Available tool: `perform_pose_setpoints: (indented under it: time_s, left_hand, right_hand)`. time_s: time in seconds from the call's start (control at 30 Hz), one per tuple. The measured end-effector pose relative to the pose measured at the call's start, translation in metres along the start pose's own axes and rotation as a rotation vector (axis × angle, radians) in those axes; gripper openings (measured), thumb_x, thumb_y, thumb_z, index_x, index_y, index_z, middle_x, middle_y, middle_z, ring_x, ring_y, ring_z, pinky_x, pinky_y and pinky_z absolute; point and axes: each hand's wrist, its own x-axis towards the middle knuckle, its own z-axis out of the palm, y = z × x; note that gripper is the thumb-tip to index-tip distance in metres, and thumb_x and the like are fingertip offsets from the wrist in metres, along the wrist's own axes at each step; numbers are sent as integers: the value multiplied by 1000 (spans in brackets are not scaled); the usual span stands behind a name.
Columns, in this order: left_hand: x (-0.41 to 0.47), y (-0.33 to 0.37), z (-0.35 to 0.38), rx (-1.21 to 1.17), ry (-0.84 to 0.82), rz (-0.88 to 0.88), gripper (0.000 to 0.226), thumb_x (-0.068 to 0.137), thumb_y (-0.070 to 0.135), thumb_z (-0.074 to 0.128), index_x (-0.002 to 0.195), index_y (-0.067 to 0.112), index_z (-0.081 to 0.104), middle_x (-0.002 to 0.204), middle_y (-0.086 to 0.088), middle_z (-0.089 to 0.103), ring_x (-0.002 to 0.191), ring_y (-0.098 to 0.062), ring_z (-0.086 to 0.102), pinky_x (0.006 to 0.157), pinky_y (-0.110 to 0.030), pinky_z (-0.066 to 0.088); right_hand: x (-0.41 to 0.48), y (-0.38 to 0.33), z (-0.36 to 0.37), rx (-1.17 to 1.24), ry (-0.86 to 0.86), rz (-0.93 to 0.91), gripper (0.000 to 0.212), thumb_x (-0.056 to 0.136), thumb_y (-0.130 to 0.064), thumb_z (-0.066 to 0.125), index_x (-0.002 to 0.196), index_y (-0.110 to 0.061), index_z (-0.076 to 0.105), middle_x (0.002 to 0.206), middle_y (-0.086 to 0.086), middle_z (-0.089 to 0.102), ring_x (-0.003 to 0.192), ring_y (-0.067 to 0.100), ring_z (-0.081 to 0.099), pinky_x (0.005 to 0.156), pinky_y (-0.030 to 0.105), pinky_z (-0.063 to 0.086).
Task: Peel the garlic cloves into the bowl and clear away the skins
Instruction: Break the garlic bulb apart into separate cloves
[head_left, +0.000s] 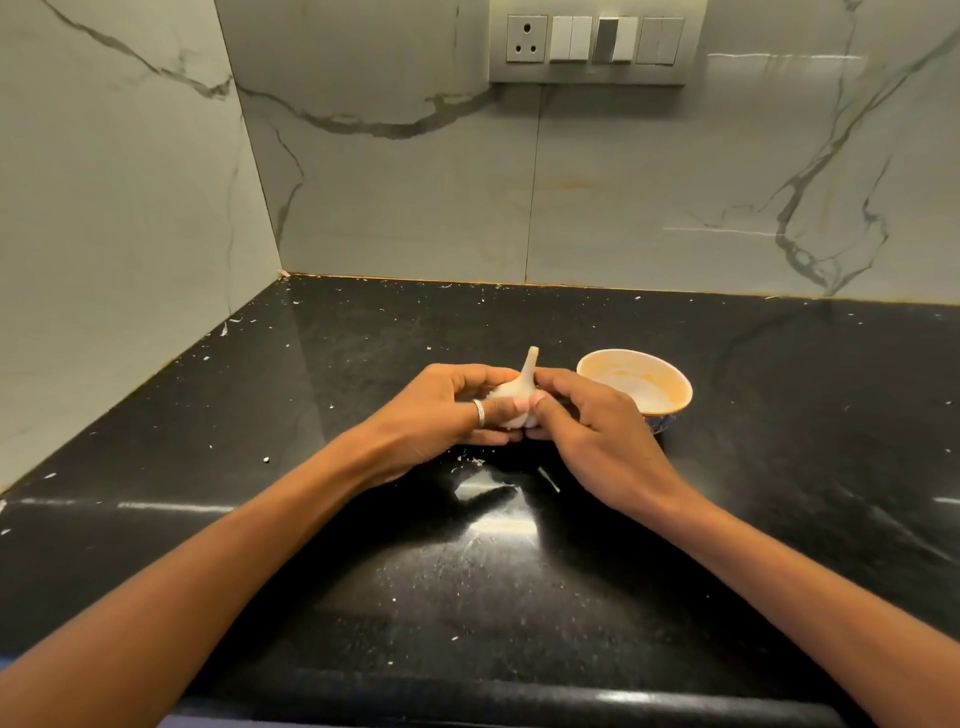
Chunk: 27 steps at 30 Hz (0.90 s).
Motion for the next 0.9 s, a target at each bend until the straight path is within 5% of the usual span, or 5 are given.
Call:
perform_pose_setpoints:
  time_s: [0.1, 0.3, 0.73, 0.9]
  left_hand:
    - [2, 0, 1, -14, -24, -18, 31, 95, 16, 66, 126, 18, 68, 106, -10, 77, 94, -21, 74, 81, -25, 60]
    - [1, 0, 0, -30, -21, -32, 31, 93, 16, 69, 123, 14, 69, 105, -11, 76, 93, -23, 74, 83, -28, 61]
    - [-2, 2, 4, -10, 11, -16, 28, 86, 16, 77, 113, 15, 75, 105, -13, 74, 93, -30, 75, 80, -32, 62]
    - [-3, 2, 6, 19, 29, 3, 29, 86, 17, 78, 114, 15, 74, 109, -15, 71, 92, -29, 75, 78, -32, 62]
  right_hand:
    - [0, 3, -1, 22, 38, 11, 24, 102, -21, 54, 115, -25, 75, 97, -11, 76, 95, 16, 72, 85, 49, 60]
    - [1, -5, -4, -99, 154, -45, 16, 100, -18, 62, 103, -17, 78, 87, -10, 75, 79, 7, 67, 72, 29, 50]
    - [4, -10, -5, -155, 290, -105, 14, 94, -18, 67, 84, -15, 77, 69, -10, 69, 71, 10, 63, 60, 18, 42]
    - [5, -10, -4, -151, 307, -103, 18, 93, -20, 67, 77, -15, 75, 63, -9, 67, 62, 12, 61, 56, 24, 43]
